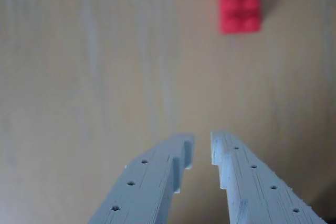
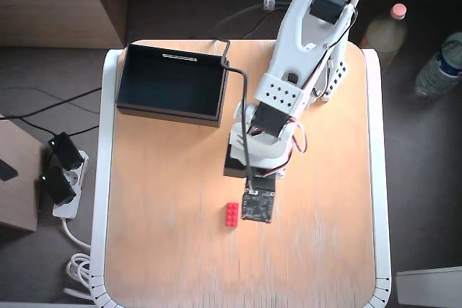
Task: Grasp a lego block and put it in the bin.
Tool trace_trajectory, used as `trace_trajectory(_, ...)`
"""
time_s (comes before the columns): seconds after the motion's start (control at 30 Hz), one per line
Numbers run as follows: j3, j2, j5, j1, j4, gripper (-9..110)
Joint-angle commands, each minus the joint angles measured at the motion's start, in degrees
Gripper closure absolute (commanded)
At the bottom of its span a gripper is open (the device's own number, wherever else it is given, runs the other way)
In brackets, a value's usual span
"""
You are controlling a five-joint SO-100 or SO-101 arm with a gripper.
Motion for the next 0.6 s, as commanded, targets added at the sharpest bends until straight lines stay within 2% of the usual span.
trace_trajectory(0.0, -7.6, -3.2, 1.4, 2.4, -8.1, 97)
trace_trajectory(0.13, -12.6, -8.3, 1.3, 3.6, -10.1, 94)
trace_trajectory(0.37, -17.2, -12.9, 2.0, 4.5, -10.1, 81)
trace_trajectory(0.57, -17.4, -15.9, 0.3, 3.8, -14.8, 78)
